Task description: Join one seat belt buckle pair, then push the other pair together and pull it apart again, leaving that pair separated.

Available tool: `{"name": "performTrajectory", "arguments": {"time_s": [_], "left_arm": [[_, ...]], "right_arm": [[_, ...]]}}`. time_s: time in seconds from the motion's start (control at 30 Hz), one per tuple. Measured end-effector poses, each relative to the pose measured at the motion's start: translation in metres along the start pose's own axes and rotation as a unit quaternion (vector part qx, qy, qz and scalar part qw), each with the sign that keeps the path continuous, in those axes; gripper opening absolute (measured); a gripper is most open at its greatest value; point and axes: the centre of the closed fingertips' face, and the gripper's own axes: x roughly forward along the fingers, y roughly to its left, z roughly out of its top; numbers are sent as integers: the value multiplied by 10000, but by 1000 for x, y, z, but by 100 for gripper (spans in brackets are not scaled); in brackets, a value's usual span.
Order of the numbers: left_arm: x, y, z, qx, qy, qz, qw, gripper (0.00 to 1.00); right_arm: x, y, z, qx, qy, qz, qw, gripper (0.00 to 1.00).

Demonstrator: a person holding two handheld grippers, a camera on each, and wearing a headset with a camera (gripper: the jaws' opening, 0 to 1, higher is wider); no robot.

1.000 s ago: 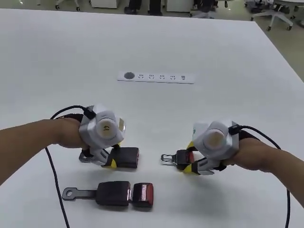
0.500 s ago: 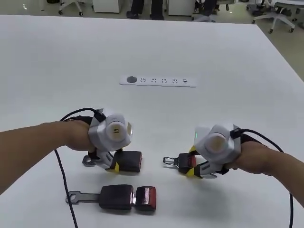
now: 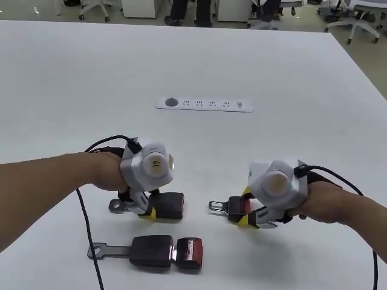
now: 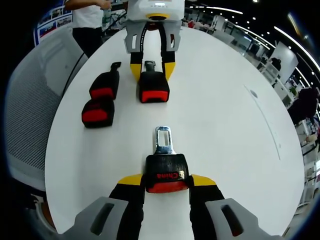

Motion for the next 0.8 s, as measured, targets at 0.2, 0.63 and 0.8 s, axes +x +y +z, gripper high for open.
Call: {"name": "performTrajectory", "arguments": {"time_s": [0.2,0.63,0.8], "left_arm": [[1,0,-1,-51,-21,-5,10000,32],[2,-1,0,-197,-56,-42,9998,32],[2,-2,0,-223,-76,-51,9997,32]], "right_arm": [[1,3,5,-26,-25,15,10000,31],[9,7,27,-43,-208,82,9997,31],[14,8,34,-90,-231,115,9996,31]]}}
